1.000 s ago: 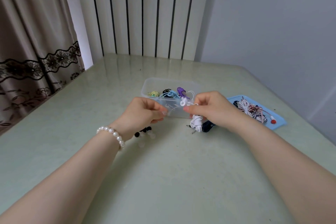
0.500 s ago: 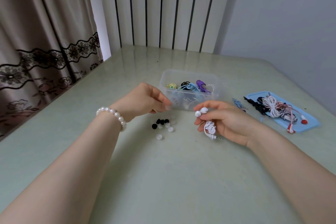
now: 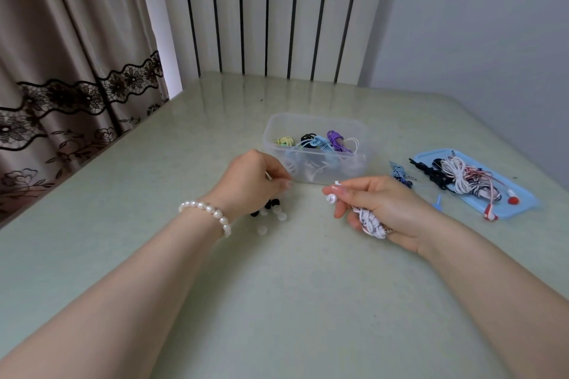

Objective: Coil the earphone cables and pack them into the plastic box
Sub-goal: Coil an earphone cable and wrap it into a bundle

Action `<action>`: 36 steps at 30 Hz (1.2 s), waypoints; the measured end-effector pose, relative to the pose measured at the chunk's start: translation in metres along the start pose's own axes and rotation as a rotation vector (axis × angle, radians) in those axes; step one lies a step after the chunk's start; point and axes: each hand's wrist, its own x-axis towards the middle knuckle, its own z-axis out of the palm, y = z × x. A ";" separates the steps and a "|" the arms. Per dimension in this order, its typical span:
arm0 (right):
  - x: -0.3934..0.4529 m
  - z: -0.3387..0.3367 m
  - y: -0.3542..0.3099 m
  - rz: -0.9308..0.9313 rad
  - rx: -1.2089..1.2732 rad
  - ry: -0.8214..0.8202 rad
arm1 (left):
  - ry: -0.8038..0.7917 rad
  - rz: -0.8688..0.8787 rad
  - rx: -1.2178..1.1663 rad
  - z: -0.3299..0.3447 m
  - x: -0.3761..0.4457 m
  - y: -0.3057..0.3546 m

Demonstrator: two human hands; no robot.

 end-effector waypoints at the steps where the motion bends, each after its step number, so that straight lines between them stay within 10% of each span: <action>1: 0.000 0.000 0.000 -0.001 0.001 0.004 | -0.004 -0.005 0.015 0.002 0.000 0.001; 24: -0.002 0.009 0.006 -0.213 -0.225 0.144 | 0.075 0.128 0.147 0.010 -0.002 0.004; 30: 0.000 0.010 0.008 -0.365 -0.419 0.298 | 0.034 -0.014 -0.554 0.014 -0.009 0.022; 36: -0.005 0.009 -0.004 -0.400 -0.028 0.242 | -0.210 -0.247 -1.253 0.018 -0.019 0.036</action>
